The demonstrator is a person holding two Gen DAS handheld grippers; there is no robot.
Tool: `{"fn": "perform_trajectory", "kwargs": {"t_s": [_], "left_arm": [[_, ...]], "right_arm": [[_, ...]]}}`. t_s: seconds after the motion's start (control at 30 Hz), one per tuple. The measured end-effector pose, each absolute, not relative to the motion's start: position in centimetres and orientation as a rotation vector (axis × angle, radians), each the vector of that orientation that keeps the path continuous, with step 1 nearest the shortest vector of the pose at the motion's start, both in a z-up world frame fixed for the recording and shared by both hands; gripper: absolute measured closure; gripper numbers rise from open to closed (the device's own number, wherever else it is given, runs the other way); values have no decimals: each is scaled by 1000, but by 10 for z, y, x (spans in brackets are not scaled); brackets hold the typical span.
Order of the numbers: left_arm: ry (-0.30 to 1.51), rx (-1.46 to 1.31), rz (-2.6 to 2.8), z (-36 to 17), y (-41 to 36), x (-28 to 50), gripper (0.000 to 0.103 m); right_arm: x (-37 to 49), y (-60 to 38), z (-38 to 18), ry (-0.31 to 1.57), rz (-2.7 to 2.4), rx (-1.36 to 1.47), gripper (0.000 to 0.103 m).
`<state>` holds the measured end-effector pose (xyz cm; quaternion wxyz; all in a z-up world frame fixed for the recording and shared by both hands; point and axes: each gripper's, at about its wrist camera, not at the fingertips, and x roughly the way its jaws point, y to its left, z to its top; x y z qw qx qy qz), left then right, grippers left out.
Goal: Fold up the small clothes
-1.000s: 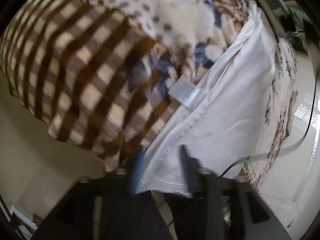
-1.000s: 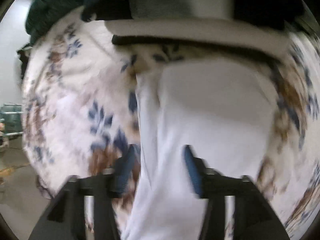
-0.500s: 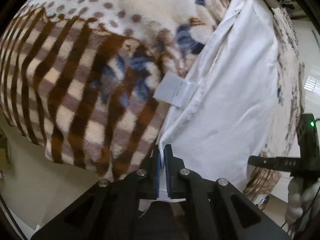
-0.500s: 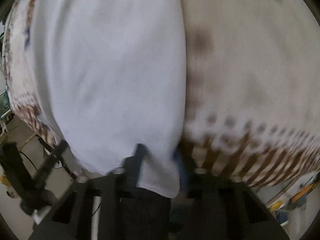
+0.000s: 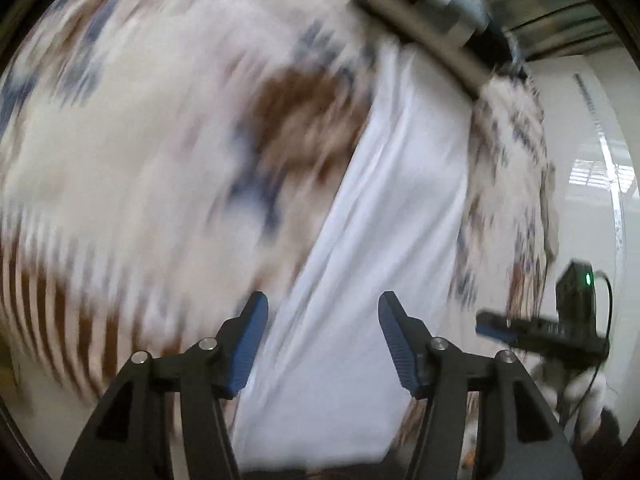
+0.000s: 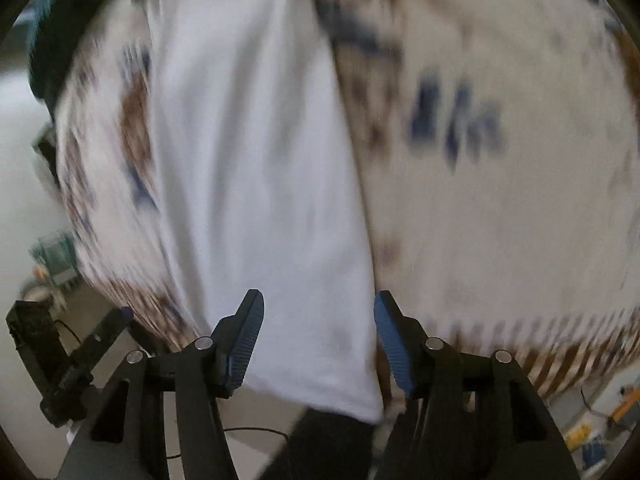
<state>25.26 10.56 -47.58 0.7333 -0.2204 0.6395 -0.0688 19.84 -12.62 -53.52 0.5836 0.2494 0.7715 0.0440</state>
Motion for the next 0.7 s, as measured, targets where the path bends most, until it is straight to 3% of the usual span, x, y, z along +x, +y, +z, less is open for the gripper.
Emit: {"fn": "perform_trajectory", "kwargs": {"t_s": [0.2, 0.37, 0.5, 0.7], "left_arm": [[1273, -417, -172, -490, 63, 405, 48], [1292, -312, -193, -527, 14, 491, 48], [1338, -214, -138, -556, 5, 522, 50], [1251, -311, -142, -548, 41, 502, 50]], "right_arm": [[320, -175, -527, 1605, 77, 569, 44], [408, -218, -550, 1516, 74, 644, 44], [453, -231, -569, 1495, 70, 668, 44], [489, -231, -587, 1481, 99, 692, 44]]}}
